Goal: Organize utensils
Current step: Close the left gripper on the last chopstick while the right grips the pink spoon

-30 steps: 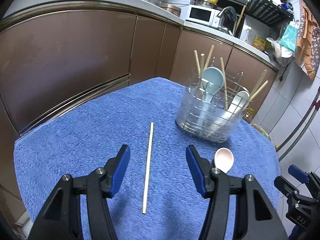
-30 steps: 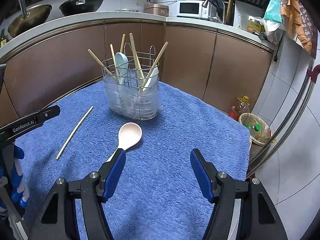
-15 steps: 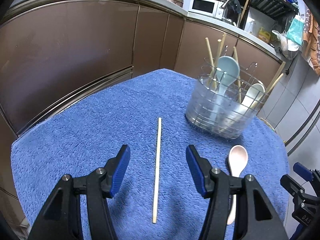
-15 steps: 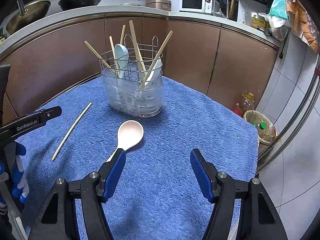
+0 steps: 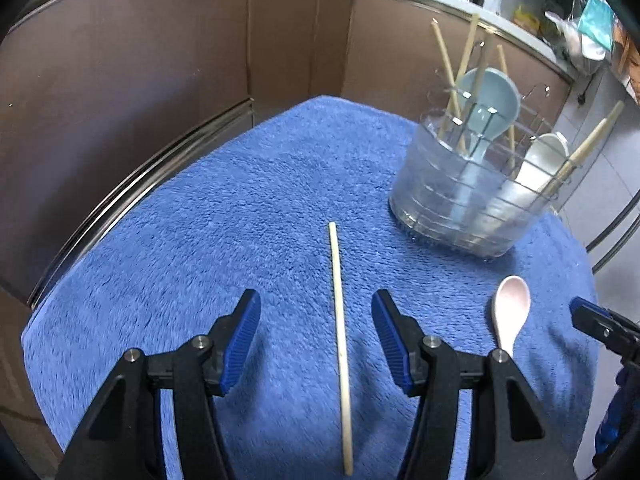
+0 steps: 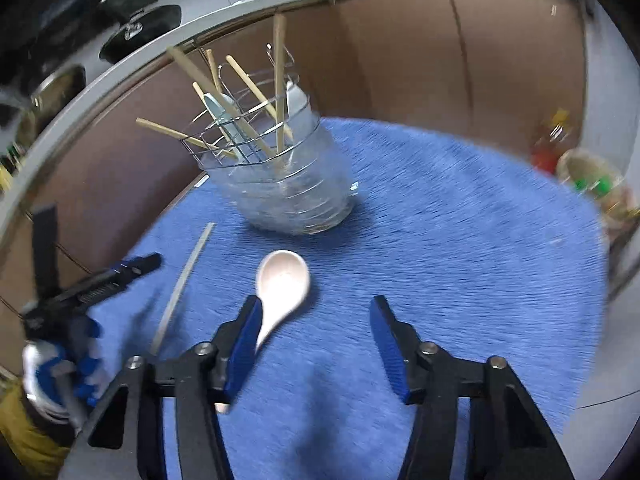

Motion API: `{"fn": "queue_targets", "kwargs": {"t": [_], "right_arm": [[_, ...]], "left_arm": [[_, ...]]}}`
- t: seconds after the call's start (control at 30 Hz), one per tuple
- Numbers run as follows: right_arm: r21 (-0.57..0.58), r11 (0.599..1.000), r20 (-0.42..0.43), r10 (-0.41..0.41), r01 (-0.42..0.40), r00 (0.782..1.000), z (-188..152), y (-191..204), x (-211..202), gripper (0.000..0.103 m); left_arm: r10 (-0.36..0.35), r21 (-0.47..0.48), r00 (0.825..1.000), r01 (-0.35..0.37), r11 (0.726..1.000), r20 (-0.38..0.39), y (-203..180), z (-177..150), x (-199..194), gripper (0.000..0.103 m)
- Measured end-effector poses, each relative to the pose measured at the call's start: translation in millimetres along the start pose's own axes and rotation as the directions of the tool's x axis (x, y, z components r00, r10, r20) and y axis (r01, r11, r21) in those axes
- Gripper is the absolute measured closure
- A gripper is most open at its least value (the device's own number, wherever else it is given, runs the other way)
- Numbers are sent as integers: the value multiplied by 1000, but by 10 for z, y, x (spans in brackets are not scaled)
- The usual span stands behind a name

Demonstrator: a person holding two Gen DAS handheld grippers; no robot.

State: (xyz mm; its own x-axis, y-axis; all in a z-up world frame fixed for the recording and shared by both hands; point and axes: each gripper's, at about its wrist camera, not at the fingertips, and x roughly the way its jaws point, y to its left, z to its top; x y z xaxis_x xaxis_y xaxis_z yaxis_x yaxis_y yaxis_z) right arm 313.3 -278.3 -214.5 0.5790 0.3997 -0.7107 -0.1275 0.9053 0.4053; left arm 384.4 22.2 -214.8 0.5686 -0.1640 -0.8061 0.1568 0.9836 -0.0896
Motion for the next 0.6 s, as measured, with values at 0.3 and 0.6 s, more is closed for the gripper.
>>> {"fn": "queue_targets", "kwargs": {"t": [0.3, 0.6], "right_arm": [[38, 992, -119, 121, -117, 986, 240, -68, 535, 63], [46, 986, -194, 166, -160, 967, 322, -125, 782, 81]], "left_arm": [[-20, 45, 995, 25, 999, -97, 14, 234, 346, 47], [-22, 103, 981, 43, 994, -190, -215, 389, 611, 53]]}}
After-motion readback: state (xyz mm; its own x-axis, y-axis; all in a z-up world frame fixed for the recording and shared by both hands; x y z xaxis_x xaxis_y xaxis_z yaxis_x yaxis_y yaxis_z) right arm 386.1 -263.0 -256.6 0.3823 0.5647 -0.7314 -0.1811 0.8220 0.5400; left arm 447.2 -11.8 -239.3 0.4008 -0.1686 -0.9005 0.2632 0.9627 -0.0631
